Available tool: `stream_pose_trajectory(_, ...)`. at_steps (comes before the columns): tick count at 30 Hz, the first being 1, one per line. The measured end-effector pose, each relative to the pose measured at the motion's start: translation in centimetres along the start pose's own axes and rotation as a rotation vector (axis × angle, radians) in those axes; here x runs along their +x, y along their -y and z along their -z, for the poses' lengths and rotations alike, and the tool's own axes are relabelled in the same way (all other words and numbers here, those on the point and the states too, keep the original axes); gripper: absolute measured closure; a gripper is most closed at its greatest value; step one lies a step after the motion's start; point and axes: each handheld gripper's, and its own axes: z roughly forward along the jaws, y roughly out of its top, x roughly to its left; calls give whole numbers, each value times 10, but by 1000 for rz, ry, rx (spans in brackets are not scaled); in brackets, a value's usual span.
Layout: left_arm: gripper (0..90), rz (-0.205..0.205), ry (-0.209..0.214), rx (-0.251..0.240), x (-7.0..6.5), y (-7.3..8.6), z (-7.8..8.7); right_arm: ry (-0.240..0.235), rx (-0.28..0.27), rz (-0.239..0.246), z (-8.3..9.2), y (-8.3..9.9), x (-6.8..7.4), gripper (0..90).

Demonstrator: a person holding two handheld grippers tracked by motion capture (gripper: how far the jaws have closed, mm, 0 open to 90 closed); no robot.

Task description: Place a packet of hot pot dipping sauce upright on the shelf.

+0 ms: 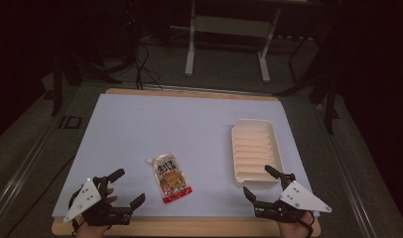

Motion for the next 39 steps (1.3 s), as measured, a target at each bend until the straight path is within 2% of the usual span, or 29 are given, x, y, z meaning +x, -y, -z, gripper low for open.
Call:
stream_pose_trajectory(4, 12, -1, 36, 1, -2, 0, -1, -17, -4, -16, 0, 1, -2, 116)
stream_pose_trajectory(7, 12, -25, 41, 13, -3, 0, -2, -32, -12, -8, 1, 0, -2, 115)
stream_pose_trajectory(11, 12, -19, 48, 14, -3, -1, -4, -58, -34, -17, 2, -1, 0, 115)
stream_pose_trajectory(12, 12, -31, 54, 3, -2, -2, -6, -59, -36, -11, 2, -2, 1, 115)
stream_pose_trajectory(14, 12, -43, 50, 5, -2, -3, -8, -58, -27, 0, 2, -3, 2, 115)
stream_pose_trajectory(15, 12, -33, 59, 6, -1, -4, -10, -63, -23, 1, 2, -4, 2, 111)
stream_pose_trajectory(17, 12, -18, 85, 21, 0, -8, -14, -68, -20, -2, 2, -4, 3, 110)
stream_pose_trajectory(19, 12, -27, 89, 48, 0, -13, -17, -62, -29, 2, 1, -6, 6, 104)
stream_pose_trajectory(21, 12, -21, 108, 90, 0, -19, -20, -61, -36, 8, 0, -7, 7, 104)
stream_pose_trajectory(22, 12, -28, 112, 114, 0, -22, -22, -70, -31, 9, 0, -8, 7, 104)
stream_pose_trajectory(26, 12, -46, 155, 161, 0, -31, -31, -85, -35, -11, -1, -8, 9, 104)
stream_pose_trajectory(32, 12, -43, 179, 157, 1, -38, -46, -112, -53, -23, 1, -10, 8, 104)
stream_pose_trajectory(36, 12, -54, 182, 168, 4, -44, -58, -96, -59, -20, 4, -11, 8, 118)
stream_pose_trajectory(39, 12, -47, 183, 160, 10, -48, -66, -102, -66, -25, 4, -12, 8, 124)
